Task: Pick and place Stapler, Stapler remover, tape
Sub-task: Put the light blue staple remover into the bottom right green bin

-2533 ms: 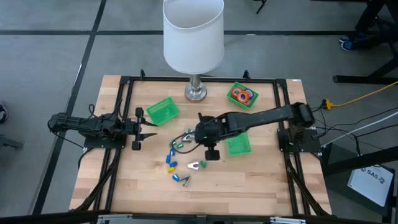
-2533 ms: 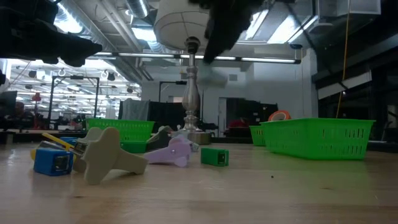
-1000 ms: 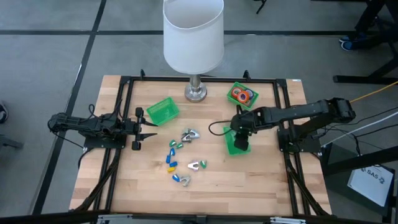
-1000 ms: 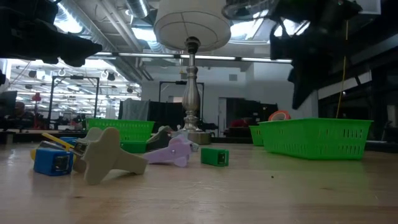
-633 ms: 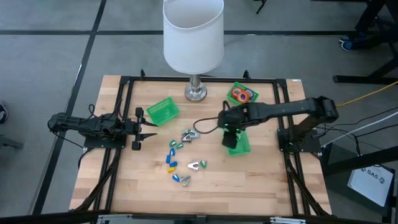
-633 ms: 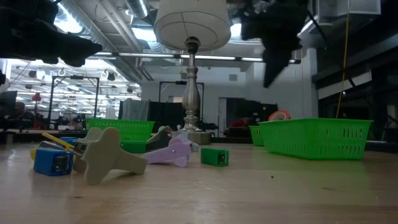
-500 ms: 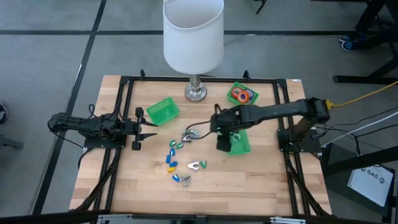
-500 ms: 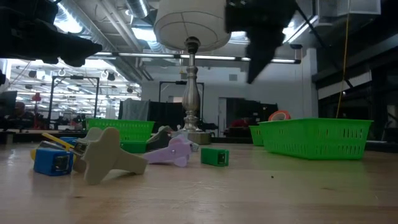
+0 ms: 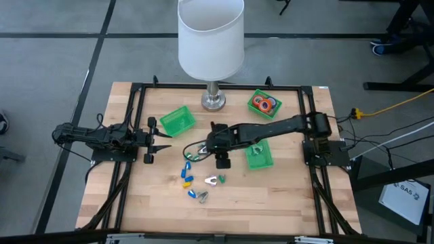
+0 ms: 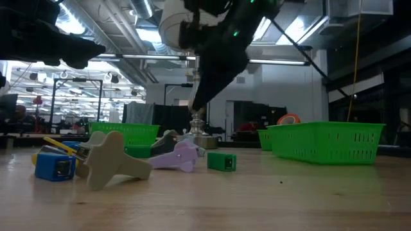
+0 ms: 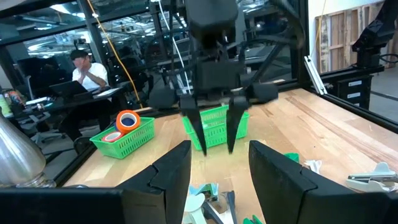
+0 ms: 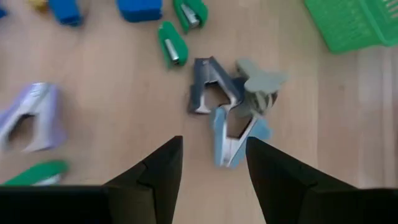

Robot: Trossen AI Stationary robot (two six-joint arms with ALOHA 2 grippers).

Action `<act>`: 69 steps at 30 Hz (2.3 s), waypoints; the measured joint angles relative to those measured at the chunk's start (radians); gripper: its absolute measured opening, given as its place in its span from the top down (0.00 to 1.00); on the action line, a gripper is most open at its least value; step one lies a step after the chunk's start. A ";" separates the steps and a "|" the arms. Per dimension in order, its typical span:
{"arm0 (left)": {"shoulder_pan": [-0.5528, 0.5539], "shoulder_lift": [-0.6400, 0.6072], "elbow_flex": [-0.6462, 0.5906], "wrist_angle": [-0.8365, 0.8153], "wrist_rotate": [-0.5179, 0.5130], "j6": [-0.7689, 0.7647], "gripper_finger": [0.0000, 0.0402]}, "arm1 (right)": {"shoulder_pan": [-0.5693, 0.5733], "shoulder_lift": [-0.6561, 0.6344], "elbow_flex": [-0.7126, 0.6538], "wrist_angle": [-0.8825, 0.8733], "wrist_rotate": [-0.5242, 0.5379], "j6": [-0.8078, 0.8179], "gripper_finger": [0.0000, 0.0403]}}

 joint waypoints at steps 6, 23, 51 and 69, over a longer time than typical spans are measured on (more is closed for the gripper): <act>0.000 0.000 0.000 0.000 0.000 0.000 0.61 | -0.005 0.073 0.000 0.078 0.019 -0.043 0.55; 0.000 0.000 0.000 0.000 0.000 0.000 0.61 | -0.014 0.150 0.001 0.126 0.059 -0.047 0.81; 0.000 0.000 0.000 0.000 0.000 0.000 0.61 | -0.050 -0.042 0.000 -0.064 -0.010 -0.059 1.00; 0.000 0.000 0.000 0.000 0.000 0.000 0.61 | -0.095 -0.369 -0.316 -0.172 -0.009 0.106 1.00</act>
